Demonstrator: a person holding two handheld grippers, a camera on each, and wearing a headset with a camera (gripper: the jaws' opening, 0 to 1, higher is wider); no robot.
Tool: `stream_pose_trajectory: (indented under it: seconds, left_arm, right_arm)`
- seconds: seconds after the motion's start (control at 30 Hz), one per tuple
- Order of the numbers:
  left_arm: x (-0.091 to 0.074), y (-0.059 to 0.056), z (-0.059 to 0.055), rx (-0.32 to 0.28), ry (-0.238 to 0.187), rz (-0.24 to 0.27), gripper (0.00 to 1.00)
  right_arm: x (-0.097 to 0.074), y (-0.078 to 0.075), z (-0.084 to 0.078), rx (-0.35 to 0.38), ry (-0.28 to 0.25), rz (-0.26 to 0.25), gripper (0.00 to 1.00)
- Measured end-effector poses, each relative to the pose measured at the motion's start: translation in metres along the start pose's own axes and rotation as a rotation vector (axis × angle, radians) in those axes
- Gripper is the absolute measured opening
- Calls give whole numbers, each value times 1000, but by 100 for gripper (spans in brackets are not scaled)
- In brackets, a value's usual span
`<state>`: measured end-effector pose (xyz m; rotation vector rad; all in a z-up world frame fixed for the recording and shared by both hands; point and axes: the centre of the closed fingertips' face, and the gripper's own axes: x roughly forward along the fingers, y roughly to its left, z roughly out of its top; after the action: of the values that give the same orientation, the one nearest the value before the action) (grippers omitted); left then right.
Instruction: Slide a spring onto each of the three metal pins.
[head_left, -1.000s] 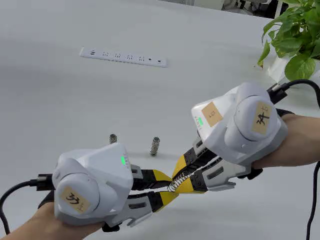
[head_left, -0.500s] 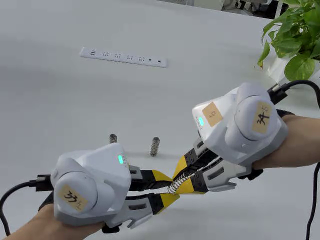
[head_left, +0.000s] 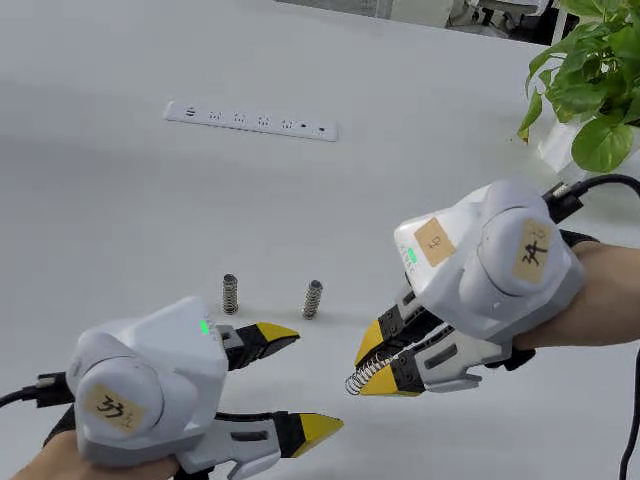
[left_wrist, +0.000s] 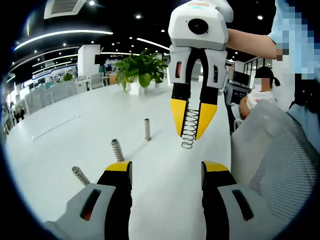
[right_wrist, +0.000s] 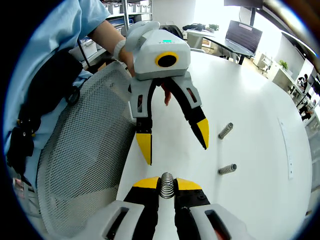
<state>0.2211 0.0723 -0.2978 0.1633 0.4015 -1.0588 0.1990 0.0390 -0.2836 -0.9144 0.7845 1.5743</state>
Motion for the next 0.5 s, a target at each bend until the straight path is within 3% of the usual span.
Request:
stream_pose_trajectory:
  seconds: [0.17,0.5]
  left_arm:
    - [-12,15,-8,-29,2,62,70]
    - [-36,39,-22,-96,8,162,84]
  right_arm:
    - [-1,2,-6,6,10,3,7]
    - [-4,2,-14,14,22,1,7]
